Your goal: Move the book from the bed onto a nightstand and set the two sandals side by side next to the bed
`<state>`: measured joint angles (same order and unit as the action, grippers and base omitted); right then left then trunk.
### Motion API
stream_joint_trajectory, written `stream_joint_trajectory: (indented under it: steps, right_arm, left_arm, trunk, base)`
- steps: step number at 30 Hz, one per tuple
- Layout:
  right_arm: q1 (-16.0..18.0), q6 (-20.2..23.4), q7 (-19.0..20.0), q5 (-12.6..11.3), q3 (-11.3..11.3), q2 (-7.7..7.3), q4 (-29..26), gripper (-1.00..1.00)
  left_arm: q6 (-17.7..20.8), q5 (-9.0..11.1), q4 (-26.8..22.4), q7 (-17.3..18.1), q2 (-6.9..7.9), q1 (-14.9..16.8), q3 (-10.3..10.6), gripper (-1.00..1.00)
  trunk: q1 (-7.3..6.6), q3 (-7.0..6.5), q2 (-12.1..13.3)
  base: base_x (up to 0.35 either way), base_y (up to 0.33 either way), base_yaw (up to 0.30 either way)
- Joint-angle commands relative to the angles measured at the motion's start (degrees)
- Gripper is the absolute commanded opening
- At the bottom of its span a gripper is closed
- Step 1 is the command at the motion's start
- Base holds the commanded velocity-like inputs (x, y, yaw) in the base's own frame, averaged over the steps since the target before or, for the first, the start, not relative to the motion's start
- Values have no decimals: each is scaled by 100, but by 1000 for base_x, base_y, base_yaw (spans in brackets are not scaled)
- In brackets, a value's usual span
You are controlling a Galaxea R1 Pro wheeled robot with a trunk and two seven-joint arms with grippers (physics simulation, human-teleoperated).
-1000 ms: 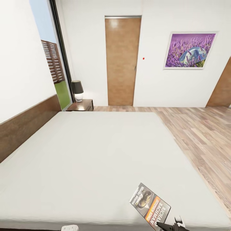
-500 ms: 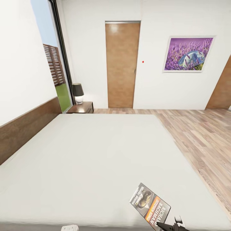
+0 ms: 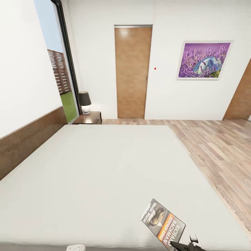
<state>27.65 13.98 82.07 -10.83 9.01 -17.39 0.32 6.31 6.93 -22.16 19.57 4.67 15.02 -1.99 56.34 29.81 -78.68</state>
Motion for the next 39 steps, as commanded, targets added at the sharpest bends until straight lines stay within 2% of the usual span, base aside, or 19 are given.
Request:
stream_joint_trajectory:
  steps: [1,8,10,13,15,19,39]
  right_arm:
    - [4,60,7,11,30,-1,3,-100]
    - [4,54,-70,11,42,8,-4,-100]
    - [4,31,-195,16,44,8,-5,-100]
    - [4,-315,-461,13,41,28,-5,-100]
    - [4,-740,-602,12,34,38,0,-100]
    - [4,-927,-642,11,31,42,4,-100]
    - [4,-976,-657,2,39,-1,57,-100]
  left_arm:
    - [61,61,-8,31,-1,1,-21,100]
    - [69,78,-39,41,-9,1,-22,100]
    - [65,86,-42,44,-34,1,-27,100]
    - [60,94,-41,51,-47,1,-33,100]
    - [62,97,-32,66,-56,1,-32,100]
    - [63,98,-27,70,-54,1,-41,100]
    - [54,71,122,45,-63,1,-30,100]
  trunk:
    - [0,6,-3]
    - [0,5,-3]
    - [0,5,-3]
    - [0,5,-3]
    - [0,5,-3]
    - [0,5,-3]
    - [0,5,-3]
  base:
    - [0,0,0]
    - [0,0,0]
    - [0,0,0]
    - [0,0,0]
    - [0,0,0]
    - [0,0,40]
    - [0,0,274]
